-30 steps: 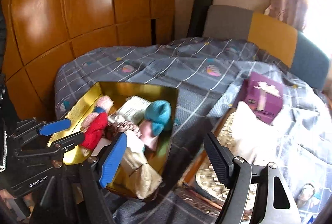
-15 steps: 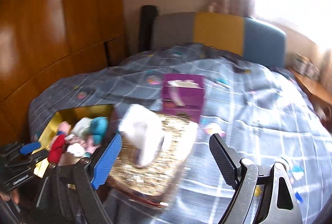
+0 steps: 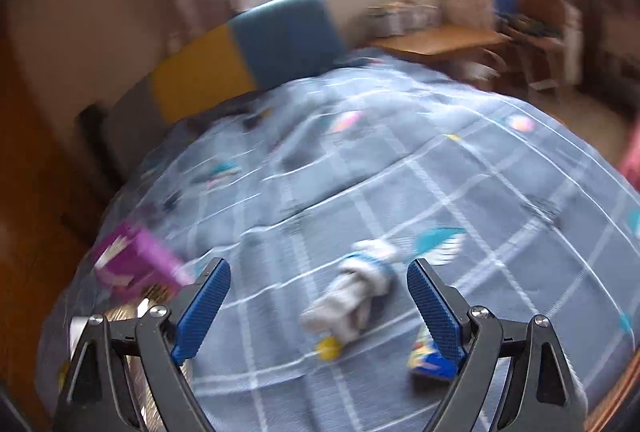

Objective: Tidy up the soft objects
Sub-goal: 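Move both grippers away from the tray toward the grey sock and tissue pack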

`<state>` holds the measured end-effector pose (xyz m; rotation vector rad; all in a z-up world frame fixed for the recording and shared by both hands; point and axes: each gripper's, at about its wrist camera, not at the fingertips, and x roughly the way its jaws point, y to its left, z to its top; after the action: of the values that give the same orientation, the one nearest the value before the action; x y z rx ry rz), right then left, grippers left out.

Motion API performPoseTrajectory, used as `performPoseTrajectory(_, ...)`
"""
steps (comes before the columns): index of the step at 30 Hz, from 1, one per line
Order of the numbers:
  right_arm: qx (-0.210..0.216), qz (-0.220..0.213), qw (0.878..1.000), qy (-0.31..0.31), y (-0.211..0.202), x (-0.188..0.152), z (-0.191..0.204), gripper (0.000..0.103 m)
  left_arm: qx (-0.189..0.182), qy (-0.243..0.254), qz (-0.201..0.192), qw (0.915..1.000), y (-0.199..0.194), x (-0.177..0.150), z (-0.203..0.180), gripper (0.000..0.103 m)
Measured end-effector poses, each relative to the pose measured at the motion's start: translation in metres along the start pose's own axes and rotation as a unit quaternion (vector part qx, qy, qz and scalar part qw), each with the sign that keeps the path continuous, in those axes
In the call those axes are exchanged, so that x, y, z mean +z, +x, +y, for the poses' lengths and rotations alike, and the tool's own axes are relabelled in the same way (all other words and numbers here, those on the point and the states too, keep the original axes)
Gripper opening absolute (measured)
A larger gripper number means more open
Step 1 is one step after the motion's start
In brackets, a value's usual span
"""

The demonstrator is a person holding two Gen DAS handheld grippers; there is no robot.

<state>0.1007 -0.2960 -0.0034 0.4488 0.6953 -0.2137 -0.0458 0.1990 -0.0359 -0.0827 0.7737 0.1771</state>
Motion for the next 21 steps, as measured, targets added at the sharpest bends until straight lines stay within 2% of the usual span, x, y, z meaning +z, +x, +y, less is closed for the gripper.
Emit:
performPoseTrajectory(3, -0.046, 0.011, 0.999, 0.009, 0.021, 0.005, -0.025, 0.092, -0.001, 0.010, 0.004, 0.9999, 0.001, -0.001, -0.005, 0.040)
performPoseTrajectory(7, -0.085, 0.015, 0.996, 0.012, 0.042, -0.005, -0.052, 0.092, -0.003, 0.023, 0.006, 0.9997, 0.001, 0.000, -0.013, 0.040)
performPoseTrajectory(8, -0.102, 0.030, 0.994, 0.030, 0.048, -0.006, -0.059, 0.092, -0.004, 0.028, 0.005, 0.9996, 0.000, 0.000, -0.015, 0.040)
performPoseTrajectory(10, -0.074, 0.035, 0.994, 0.069, 0.049, -0.006, -0.071, 0.091, -0.006, 0.036, 0.004, 0.9993, -0.002, 0.001, -0.020, 0.040)
performPoseTrajectory(12, -0.082, 0.030, 0.994, 0.068, 0.046, -0.006, -0.073, 0.091, -0.011, 0.043, 0.002, 0.9990, -0.003, 0.003, -0.025, 0.040)
performPoseTrajectory(15, -0.066, 0.037, 0.995, 0.070, 0.047, -0.008, -0.070, 0.091, -0.018, 0.055, -0.001, 0.9983, -0.005, 0.005, -0.034, 0.040)
performPoseTrajectory(21, -0.062, 0.045, 0.995, 0.065, 0.051, -0.010, -0.066, 0.091, -0.032, 0.073, -0.004, 0.9968, -0.006, 0.009, -0.049, 0.040)
